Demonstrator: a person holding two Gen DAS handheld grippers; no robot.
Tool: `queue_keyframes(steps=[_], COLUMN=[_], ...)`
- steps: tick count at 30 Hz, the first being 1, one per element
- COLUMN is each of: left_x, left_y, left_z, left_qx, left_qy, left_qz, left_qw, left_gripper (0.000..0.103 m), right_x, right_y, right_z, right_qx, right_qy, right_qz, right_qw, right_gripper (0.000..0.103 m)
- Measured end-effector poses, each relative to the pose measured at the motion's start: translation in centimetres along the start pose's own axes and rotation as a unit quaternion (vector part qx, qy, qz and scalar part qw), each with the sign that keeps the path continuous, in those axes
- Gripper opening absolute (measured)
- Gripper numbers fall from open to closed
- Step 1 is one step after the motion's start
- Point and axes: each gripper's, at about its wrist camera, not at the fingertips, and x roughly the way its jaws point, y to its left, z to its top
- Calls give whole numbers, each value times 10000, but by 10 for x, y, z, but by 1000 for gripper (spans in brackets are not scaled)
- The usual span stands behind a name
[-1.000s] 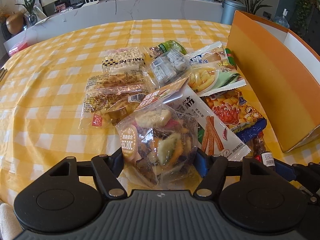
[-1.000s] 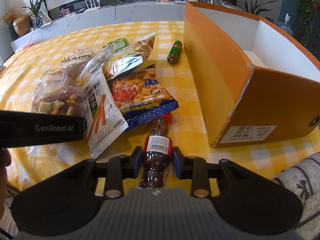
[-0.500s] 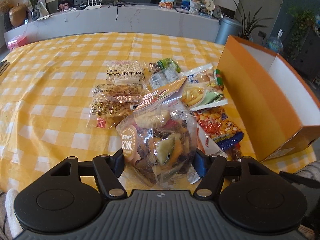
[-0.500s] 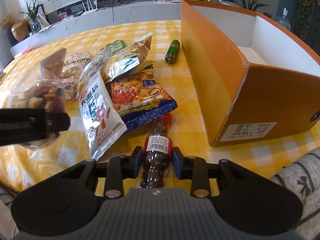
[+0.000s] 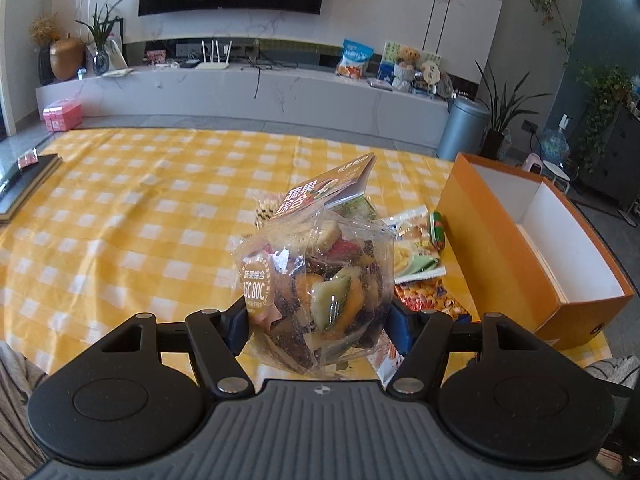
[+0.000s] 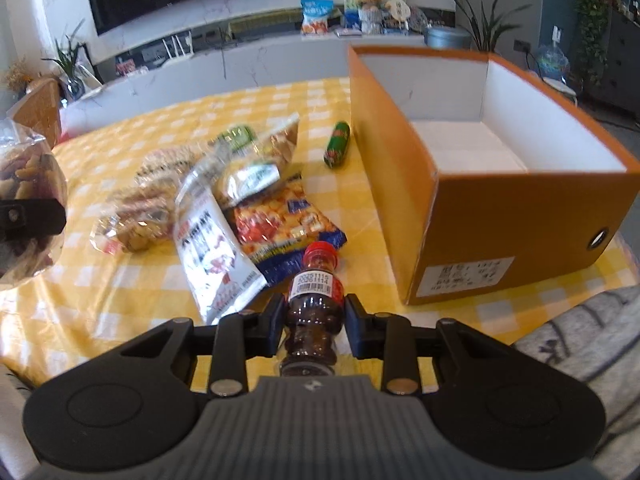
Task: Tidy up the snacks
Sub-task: 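Carry the bottle and fruit bag over the orange box with both grippers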
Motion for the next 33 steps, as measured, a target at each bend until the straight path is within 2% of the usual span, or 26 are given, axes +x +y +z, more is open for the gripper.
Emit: queue_keyframes(steps=[5, 9, 12, 15, 19, 21, 24, 28, 33], left_x=[-11, -16, -12, -3, 22, 39, 67, 102, 130], left_y=[-8, -26, -44, -64, -94, -111, -137, -162, -178], left_z=[17, 34, 49, 63, 81, 85, 87, 87, 81], left_qx=[85, 322, 371, 387, 313, 334, 387, 356, 359], left_qy=[-312, -586, -661, -606, -231, 102, 602, 1073, 1443], left_qz=[-13, -172, -468, -890, -1671, -2015, -2501, -2618, -2550], left_qw=[9995, 9976, 9960, 9934, 9852, 9789, 9656, 9585, 9554], left_gripper=[76, 76, 76, 76, 76, 76, 76, 76, 76], right_x=[-31, -53, -74, -91, -93, -84, -61, -44, -33], right_y=[-4, -18, -37, -60, -98, -119, -141, -163, -181], right_z=[7, 17, 30, 48, 72, 80, 88, 89, 81], right_qx=[-110, -18, 154, 229, 356, 424, 184, 180, 330], right_qy=[-363, -647, -961, -1350, -1589, -1661, -1554, -1441, -1372], right_qz=[337, 567, 596, 297, -232, -262, -285, -585, -618], right_qw=[9987, 9963, 9935, 9901, 9864, 9848, 9873, 9877, 9881], right_gripper=[30, 30, 30, 30, 30, 30, 30, 30, 30])
